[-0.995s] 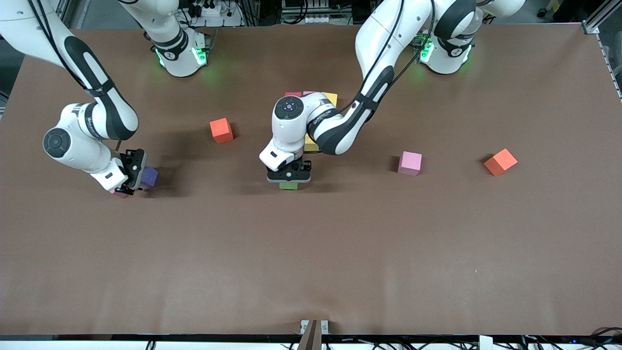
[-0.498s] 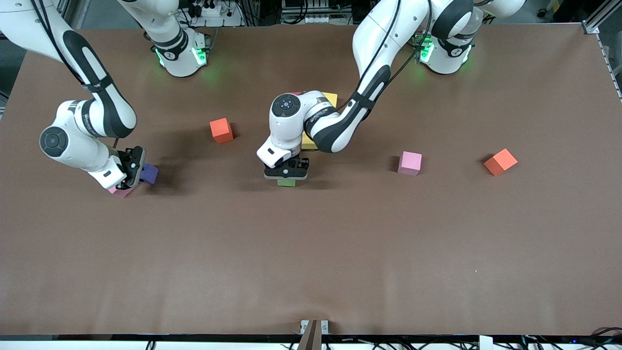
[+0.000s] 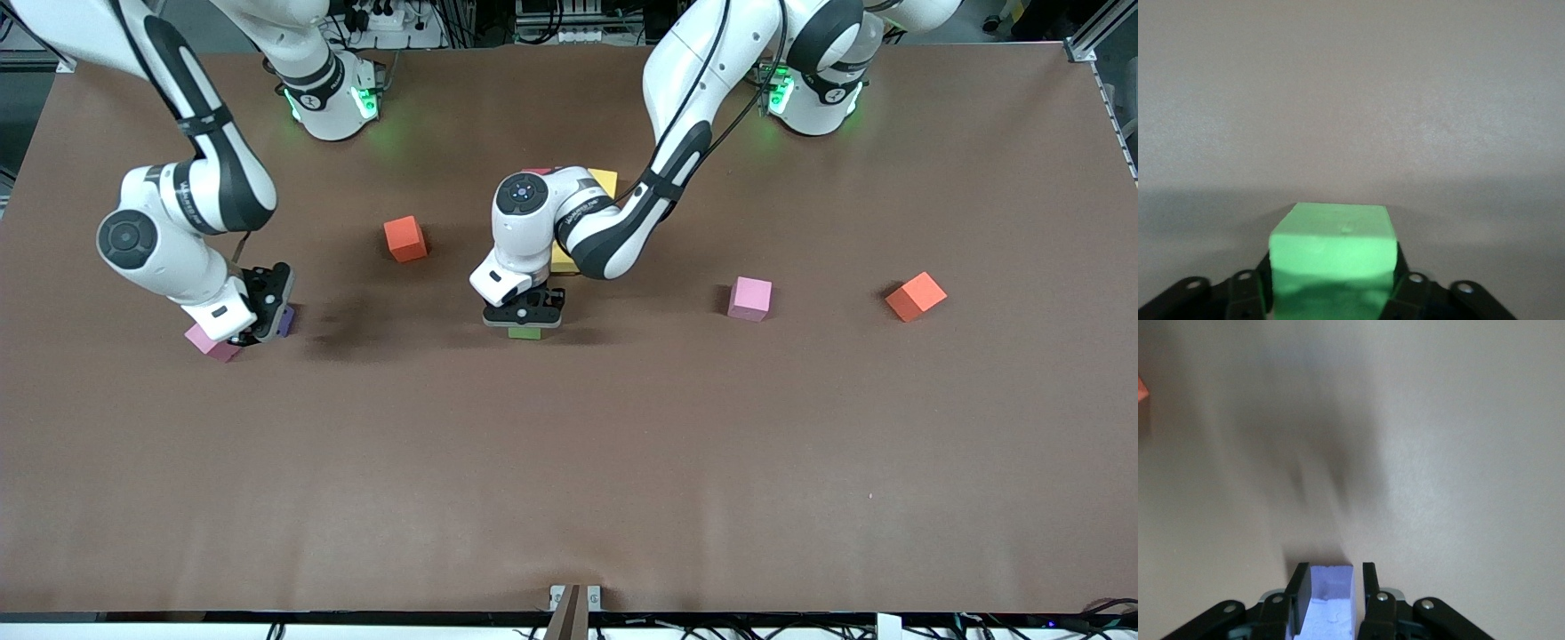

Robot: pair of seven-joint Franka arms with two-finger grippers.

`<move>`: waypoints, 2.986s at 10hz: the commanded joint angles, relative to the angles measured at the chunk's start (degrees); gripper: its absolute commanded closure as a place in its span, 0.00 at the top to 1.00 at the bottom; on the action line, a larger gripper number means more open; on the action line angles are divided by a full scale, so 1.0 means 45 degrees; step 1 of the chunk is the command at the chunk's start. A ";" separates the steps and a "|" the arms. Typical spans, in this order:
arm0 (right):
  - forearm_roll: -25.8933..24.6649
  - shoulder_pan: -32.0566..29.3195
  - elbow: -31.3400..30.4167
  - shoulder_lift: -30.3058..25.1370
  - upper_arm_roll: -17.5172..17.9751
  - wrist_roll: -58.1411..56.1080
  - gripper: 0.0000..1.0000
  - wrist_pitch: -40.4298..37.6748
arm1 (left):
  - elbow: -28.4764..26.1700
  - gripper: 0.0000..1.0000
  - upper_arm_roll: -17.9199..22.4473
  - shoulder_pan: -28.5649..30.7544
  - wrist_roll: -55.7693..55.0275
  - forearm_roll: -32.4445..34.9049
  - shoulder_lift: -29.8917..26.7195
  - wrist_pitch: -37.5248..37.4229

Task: Form number 2 with 11 blocks
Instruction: 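Set the green cube below cyan while the right gripper grasps purple, then grasp the pink cube with the left gripper while the right gripper lifts purple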

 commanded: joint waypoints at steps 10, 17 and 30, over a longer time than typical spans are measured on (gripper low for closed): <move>-0.0450 -0.1423 -0.0243 0.1677 -0.0917 -0.2470 1.00 0.1555 | 0.0079 1.00 0.0060 0.0666 -0.0075 -0.0386 -0.1608 -0.1822; -0.0472 -0.1618 -0.0909 0.1545 -0.0957 -0.2916 1.00 0.1697 | -0.6173 1.00 0.0060 0.4493 0.1288 -0.0741 -0.5878 -0.1977; -0.0277 -0.1540 -0.2274 0.1230 -0.0879 -0.2978 0.88 0.3548 | -1.2772 1.00 -0.0076 0.6959 0.8421 -0.1424 -0.8294 0.2114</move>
